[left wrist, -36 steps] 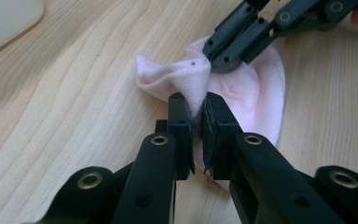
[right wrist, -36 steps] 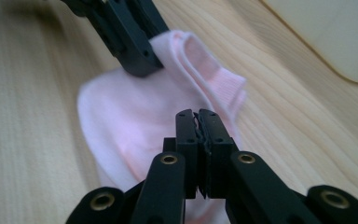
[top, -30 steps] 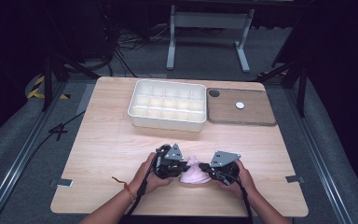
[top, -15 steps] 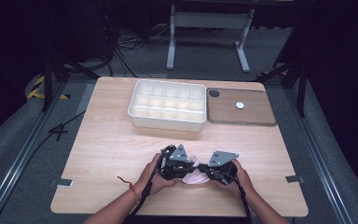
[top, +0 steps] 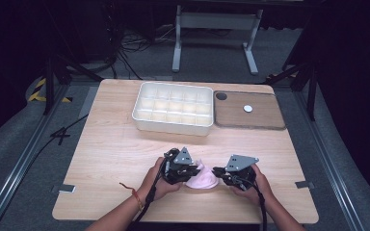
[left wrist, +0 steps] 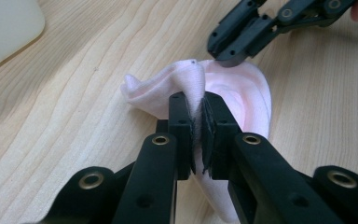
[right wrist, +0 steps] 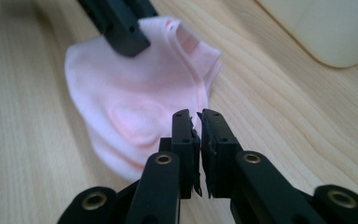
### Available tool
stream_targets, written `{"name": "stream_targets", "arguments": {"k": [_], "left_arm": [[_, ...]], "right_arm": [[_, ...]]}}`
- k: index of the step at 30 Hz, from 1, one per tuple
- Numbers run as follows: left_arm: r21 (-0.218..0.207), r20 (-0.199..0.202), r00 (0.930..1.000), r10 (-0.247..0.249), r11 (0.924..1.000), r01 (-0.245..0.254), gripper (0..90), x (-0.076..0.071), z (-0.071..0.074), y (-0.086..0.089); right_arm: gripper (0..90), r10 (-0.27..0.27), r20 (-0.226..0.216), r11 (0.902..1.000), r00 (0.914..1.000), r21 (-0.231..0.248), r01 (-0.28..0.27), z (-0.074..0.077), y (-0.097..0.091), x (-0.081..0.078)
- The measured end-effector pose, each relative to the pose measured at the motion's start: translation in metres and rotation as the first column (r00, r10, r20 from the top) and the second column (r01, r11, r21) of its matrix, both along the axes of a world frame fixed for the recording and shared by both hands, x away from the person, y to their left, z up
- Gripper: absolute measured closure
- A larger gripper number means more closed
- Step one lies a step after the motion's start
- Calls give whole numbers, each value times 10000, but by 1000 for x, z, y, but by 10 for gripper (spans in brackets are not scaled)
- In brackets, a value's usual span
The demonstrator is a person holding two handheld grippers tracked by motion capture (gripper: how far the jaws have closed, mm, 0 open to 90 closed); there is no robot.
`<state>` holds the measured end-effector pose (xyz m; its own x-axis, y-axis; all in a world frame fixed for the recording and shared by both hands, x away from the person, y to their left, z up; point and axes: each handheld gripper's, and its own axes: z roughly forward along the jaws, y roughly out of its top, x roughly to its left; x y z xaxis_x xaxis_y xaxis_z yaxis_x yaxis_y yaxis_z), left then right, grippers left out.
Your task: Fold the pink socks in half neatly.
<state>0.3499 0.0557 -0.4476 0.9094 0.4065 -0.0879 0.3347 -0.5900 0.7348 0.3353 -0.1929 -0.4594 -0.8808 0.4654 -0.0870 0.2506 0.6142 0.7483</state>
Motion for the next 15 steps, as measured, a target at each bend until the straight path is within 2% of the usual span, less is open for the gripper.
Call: {"name": "stream_targets", "arguments": {"k": [9,12,15], "left_arm": [[-281,-174,9996,-223,9994,218,832,-1,1,-5],[-216,-149,9992,-362,9991,359,832,-2,2,-9],[-198,-229,9994,-258,9995,253,832,-2,1,-13]], "right_arm": [[855,122,-365,9993,9993,-363,-135,-11,7,3],[864,152,-392,9991,9991,-397,-167,-13,10,4],[867,90,-341,9991,9994,-415,-104,-13,11,5]]}}
